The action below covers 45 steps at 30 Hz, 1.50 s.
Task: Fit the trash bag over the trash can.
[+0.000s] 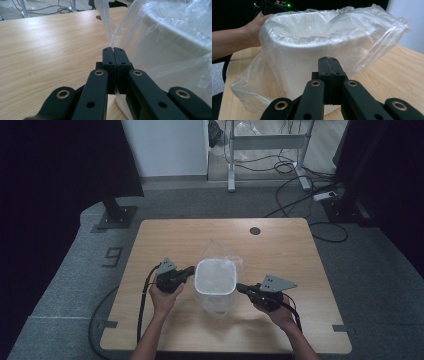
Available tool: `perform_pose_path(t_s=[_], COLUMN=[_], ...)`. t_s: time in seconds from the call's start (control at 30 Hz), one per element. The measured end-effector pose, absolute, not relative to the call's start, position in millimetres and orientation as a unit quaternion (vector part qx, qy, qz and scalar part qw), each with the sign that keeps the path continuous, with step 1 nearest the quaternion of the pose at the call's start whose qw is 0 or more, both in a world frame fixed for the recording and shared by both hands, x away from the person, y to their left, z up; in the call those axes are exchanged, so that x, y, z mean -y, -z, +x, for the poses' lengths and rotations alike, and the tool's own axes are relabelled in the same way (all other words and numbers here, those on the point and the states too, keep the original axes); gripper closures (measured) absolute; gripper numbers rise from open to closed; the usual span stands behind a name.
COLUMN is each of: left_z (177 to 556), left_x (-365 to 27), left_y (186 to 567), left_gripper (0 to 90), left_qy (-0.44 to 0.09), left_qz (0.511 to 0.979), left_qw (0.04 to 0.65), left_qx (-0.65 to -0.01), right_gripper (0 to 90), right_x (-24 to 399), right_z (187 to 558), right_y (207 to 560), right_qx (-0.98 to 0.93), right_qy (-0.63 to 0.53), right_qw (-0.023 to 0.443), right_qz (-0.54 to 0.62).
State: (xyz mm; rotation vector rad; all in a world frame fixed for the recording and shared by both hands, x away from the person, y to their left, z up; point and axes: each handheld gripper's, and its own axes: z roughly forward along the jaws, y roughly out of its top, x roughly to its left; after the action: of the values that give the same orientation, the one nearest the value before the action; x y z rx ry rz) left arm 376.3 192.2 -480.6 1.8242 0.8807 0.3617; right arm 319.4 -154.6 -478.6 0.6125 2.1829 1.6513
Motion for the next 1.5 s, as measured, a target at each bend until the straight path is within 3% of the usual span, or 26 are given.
perform_pose_path(t_s=[1.13, 1.23, 1.5], left_z=[378, 376, 370], left_x=[-189, -191, -205], left_y=[484, 481, 470], left_gripper=[86.3, 79.6, 58.0], left_qy=[-0.143, -0.155, -0.179], left_qz=[0.767, 0.760, 0.733], left_qw=[0.505, 0.511, 0.535], left_qx=[-0.369, -0.370, -0.381], right_gripper=[89.1, 76.7, 55.0], right_x=[147, 150, 161], right_z=[333, 331, 322], right_y=[503, 501, 495], right_qx=[-0.771, -0.760, -0.729], right_qy=[-0.556, -0.563, -0.593], right_qw=[0.162, 0.173, 0.178], right_qz=[0.265, 0.275, 0.294])
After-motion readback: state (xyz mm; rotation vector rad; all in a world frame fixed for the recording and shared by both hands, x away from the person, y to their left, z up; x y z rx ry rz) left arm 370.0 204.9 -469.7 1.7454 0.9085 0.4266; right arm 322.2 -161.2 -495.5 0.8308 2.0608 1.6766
